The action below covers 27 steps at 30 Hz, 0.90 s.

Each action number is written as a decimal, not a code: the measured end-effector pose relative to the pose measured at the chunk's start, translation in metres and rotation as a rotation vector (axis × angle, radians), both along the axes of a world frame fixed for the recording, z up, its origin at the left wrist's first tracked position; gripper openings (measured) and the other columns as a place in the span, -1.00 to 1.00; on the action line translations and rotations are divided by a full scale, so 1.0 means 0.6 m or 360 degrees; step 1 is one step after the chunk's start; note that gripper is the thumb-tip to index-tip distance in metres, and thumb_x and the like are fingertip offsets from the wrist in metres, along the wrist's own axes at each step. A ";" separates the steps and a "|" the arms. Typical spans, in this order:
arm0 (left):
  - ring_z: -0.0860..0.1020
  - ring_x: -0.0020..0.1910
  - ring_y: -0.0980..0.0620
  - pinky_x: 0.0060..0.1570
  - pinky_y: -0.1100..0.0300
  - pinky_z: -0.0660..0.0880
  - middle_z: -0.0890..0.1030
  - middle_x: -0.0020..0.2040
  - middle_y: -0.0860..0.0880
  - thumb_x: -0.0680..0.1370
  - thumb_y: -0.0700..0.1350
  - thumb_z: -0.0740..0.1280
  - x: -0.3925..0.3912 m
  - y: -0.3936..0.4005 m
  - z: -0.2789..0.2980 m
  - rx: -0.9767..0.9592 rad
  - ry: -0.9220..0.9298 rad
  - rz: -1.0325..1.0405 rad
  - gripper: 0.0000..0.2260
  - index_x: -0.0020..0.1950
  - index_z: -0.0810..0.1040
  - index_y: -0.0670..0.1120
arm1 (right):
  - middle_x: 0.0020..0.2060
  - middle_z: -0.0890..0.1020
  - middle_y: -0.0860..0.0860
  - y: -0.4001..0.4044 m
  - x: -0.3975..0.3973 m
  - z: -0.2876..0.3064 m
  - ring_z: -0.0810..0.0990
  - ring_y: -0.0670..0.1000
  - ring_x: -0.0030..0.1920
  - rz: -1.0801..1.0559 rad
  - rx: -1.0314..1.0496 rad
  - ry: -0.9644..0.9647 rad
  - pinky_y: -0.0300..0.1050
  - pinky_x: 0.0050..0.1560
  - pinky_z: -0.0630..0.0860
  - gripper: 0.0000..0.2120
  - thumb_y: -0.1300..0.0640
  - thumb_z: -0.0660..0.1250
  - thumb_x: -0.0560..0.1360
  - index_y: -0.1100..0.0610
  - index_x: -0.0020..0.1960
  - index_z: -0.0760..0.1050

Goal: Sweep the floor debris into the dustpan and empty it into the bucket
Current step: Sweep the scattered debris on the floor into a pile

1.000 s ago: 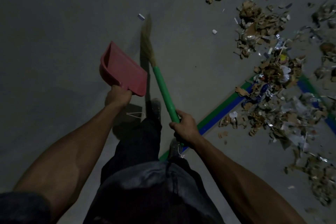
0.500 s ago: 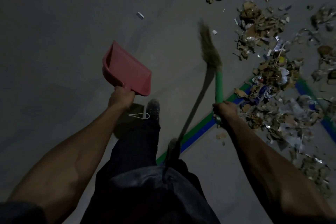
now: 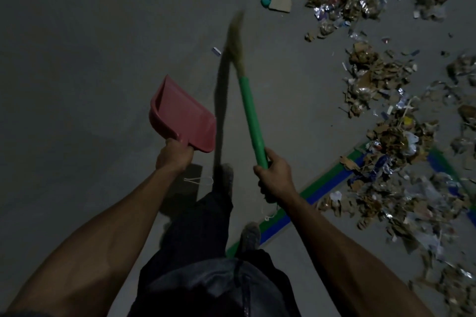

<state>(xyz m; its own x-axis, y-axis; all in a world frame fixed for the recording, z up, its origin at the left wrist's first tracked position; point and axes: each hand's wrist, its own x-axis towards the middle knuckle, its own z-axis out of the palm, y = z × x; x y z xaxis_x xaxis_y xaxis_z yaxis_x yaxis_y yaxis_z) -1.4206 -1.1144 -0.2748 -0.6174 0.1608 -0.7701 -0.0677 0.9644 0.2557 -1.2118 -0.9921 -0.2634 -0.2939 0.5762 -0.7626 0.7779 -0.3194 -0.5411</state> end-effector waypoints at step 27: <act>0.57 -0.16 -0.20 -0.19 0.08 0.45 0.61 -0.07 -0.20 0.52 -0.05 0.26 -0.161 0.148 0.056 0.0025 0.0269 -0.0146 -0.81 0.01 0.49 -0.16 | -0.29 0.54 0.16 0.232 -0.144 0.008 0.50 0.07 -0.47 -0.0567 0.0124 0.0159 -0.11 -0.47 0.44 -0.52 0.31 0.33 0.47 0.11 0.37 0.41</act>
<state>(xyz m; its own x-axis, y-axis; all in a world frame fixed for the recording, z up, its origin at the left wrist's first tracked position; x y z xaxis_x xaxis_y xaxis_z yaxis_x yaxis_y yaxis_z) -1.5170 -1.0256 -0.2415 -0.7201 0.2334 -0.6535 0.0655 0.9604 0.2708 -1.2984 -0.8528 -0.2584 -0.1353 0.7108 -0.6902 0.5677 -0.5153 -0.6420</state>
